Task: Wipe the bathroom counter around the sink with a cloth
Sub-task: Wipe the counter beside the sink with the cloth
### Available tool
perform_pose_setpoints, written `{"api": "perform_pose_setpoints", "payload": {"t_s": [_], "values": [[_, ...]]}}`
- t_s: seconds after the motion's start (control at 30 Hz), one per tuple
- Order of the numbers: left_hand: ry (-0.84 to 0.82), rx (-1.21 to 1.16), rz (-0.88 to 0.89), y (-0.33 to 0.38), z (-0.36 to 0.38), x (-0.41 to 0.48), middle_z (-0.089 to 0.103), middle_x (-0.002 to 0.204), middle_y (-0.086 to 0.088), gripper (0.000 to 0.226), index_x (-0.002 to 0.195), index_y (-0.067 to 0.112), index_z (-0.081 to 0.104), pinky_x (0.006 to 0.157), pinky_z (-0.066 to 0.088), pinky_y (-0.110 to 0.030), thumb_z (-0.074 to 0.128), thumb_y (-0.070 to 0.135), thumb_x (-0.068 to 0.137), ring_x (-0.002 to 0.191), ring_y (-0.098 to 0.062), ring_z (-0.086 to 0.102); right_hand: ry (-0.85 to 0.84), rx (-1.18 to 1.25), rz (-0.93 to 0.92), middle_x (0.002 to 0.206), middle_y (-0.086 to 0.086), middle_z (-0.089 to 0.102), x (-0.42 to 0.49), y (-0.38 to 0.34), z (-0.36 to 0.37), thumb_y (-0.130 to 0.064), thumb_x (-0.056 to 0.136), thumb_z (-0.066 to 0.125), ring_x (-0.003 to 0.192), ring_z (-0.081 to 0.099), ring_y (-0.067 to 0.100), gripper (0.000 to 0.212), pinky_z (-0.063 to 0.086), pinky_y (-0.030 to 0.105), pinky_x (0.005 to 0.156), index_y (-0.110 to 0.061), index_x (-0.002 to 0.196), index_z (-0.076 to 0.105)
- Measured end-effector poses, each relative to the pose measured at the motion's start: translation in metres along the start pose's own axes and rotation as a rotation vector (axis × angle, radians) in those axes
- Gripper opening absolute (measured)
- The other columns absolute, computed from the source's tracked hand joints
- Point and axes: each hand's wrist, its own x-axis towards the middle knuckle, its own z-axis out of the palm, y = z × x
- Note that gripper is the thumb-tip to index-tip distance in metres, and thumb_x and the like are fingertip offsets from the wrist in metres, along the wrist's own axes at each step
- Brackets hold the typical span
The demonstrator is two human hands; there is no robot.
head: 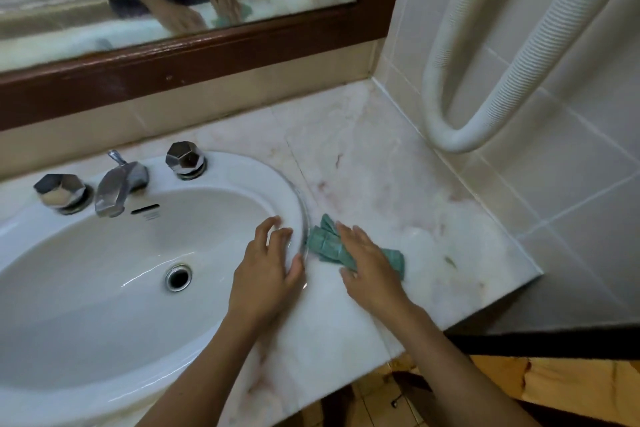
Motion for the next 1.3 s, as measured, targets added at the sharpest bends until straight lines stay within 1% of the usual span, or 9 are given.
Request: {"api": "perform_pose_setpoints", "payload": {"t_s": [0.2,0.47,0.57,0.8,1.0,1.07,1.13,1.2,1.3], "values": [[-0.005,-0.033,-0.001,0.002,-0.004,-0.002,0.026,0.148,0.014,0.041,0.126,0.029,0.049,0.072,0.049,-0.033,0.052,0.045,0.089,0.114,-0.015,0.051,0.025,-0.360,0.051,0.125,0.001,0.050,-0.015,0.015,-0.044,-0.036,0.072,0.073,0.121,0.036,0.023,0.070,0.034,0.032,0.101,-0.022,0.134,0.046],[-0.021,-0.042,0.001,0.001,-0.004,-0.003,0.029,0.149,0.013,0.042,0.128,0.028,0.049,0.076,0.050,-0.033,0.051,0.045,0.090,0.118,-0.015,0.048,0.162,-0.045,0.088,0.083,-0.002,0.064,-0.019,0.023,-0.058,-0.012,0.079,0.067,0.081,0.055,0.019,0.008,0.044,0.028,0.068,-0.017,0.085,0.068],[0.001,0.042,0.051,0.002,-0.002,-0.010,0.045,0.143,-0.002,0.041,0.123,0.020,0.057,0.087,0.047,-0.038,0.054,0.033,0.084,0.119,-0.027,0.050,0.107,0.166,0.254,0.071,-0.003,0.066,-0.009,0.018,-0.076,-0.009,0.079,0.065,0.069,0.060,0.016,0.016,0.047,0.027,0.063,-0.023,0.070,0.066],[0.074,-0.007,0.201,0.040,0.002,-0.019,0.056,0.129,-0.003,0.036,0.105,0.022,0.066,0.085,0.041,-0.039,0.049,0.034,0.076,0.116,-0.025,0.051,0.085,0.077,0.453,0.086,0.005,0.070,0.011,0.030,-0.096,-0.012,0.080,0.060,0.084,0.064,0.022,0.011,0.052,0.031,0.072,-0.006,0.083,0.069],[0.057,0.050,0.018,0.018,-0.003,-0.020,0.051,0.134,-0.007,0.045,0.111,0.020,0.065,0.084,0.043,-0.044,0.054,0.033,0.070,0.120,-0.031,0.048,-0.032,0.233,0.482,0.085,0.005,0.065,0.020,0.031,-0.087,-0.015,0.078,0.074,0.073,0.062,0.016,0.013,0.051,0.026,0.062,-0.010,0.084,0.064],[0.015,0.049,-0.063,0.005,-0.006,-0.022,0.049,0.136,-0.007,0.048,0.115,0.020,0.063,0.086,0.043,-0.044,0.055,0.033,0.070,0.117,-0.033,0.051,-0.005,0.315,0.509,0.084,0.007,0.066,0.021,0.034,-0.091,-0.009,0.077,0.075,0.076,0.063,0.021,0.011,0.054,0.029,0.068,-0.008,0.083,0.066],[-0.036,0.015,-0.107,-0.003,-0.009,-0.026,0.047,0.135,0.000,0.049,0.123,0.026,0.055,0.086,0.043,-0.039,0.052,0.039,0.076,0.114,-0.027,0.053,0.017,0.068,0.513,0.092,0.004,0.062,0.019,0.040,-0.095,-0.012,0.079,0.070,0.092,0.060,0.024,0.017,0.053,0.035,0.081,-0.012,0.095,0.064],[-0.076,-0.042,-0.117,-0.008,-0.008,-0.030,0.045,0.134,0.009,0.048,0.132,0.034,0.044,0.083,0.043,-0.033,0.053,0.042,0.085,0.115,-0.018,0.051,0.110,-0.359,0.384,0.112,0.003,0.053,0.014,0.041,-0.087,-0.020,0.080,0.066,0.109,0.045,0.025,0.036,0.044,0.038,0.091,-0.019,0.115,0.056],[-0.077,-0.049,-0.121,-0.009,-0.006,-0.032,0.045,0.131,0.014,0.051,0.134,0.038,0.038,0.077,0.039,-0.028,0.055,0.044,0.087,0.115,-0.013,0.050,0.320,-0.414,-0.034,0.121,0.006,0.053,0.007,0.033,-0.055,-0.033,0.073,0.071,0.108,0.044,0.025,0.046,0.044,0.040,0.088,-0.015,0.114,0.059]]}}
